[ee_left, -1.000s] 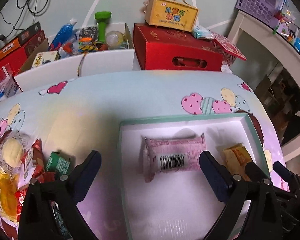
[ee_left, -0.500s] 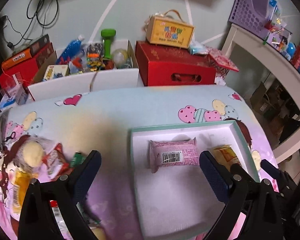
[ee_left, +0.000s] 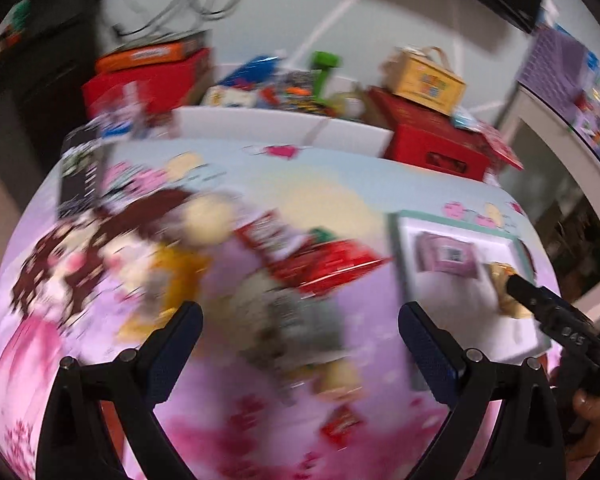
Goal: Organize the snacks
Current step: 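Move both open tools from the tray back to the snack pile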
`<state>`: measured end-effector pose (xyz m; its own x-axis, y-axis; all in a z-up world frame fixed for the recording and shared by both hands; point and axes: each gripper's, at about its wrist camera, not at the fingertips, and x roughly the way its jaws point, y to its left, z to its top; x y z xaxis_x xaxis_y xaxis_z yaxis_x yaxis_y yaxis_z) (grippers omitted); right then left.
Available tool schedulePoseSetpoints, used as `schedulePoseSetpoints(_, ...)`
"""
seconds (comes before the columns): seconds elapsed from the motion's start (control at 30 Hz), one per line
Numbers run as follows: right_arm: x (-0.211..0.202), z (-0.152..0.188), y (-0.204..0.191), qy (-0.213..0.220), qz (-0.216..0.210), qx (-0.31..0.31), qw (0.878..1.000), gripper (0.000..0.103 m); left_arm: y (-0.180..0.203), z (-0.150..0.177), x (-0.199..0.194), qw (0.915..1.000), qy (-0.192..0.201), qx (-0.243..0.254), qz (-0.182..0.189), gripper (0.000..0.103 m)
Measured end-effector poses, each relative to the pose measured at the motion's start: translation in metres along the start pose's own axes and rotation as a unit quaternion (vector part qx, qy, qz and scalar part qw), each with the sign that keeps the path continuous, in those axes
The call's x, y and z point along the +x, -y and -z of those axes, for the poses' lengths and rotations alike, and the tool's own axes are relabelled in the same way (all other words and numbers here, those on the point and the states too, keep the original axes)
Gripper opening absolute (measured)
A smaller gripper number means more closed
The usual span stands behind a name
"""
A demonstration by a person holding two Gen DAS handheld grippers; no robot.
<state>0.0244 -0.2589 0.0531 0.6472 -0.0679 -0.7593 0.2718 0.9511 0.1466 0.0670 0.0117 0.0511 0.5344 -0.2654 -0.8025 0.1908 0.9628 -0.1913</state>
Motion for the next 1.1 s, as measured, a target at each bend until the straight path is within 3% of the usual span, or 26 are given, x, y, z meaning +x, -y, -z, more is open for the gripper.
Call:
schedulePoseSetpoints(0.23, 0.01, 0.02, -0.052, -0.028, -0.02, -0.05, 0.998, 0.103, -0.055, 0.025, 0.002, 0.9972, -0.022, -0.056, -0.043, 0.098)
schedulePoseSetpoints(0.33, 0.016, 0.032, -0.072, -0.049, -0.025, -0.071, 0.996, 0.103, -0.064, 0.033, 0.009, 0.9962, -0.038, -0.066, -0.043, 0.098)
schedulePoseSetpoints(0.5, 0.024, 0.053, -0.091, -0.08, -0.027, -0.092, 0.992, 0.103, -0.067, 0.044, 0.018, 0.9947, -0.065, -0.054, -0.059, 0.098)
schedulePoseSetpoints(0.73, 0.029, 0.082, -0.111, -0.11, -0.025, -0.124, 0.986, 0.102, -0.058, 0.057, 0.031, 0.9932, -0.098, -0.031, -0.055, 0.098)
schedulePoseSetpoints(1.1, 0.024, 0.113, -0.137, -0.127, -0.032, -0.165, 0.978, 0.09, -0.054, 0.072, 0.038, 0.9887, -0.128, -0.007, -0.077, 0.098)
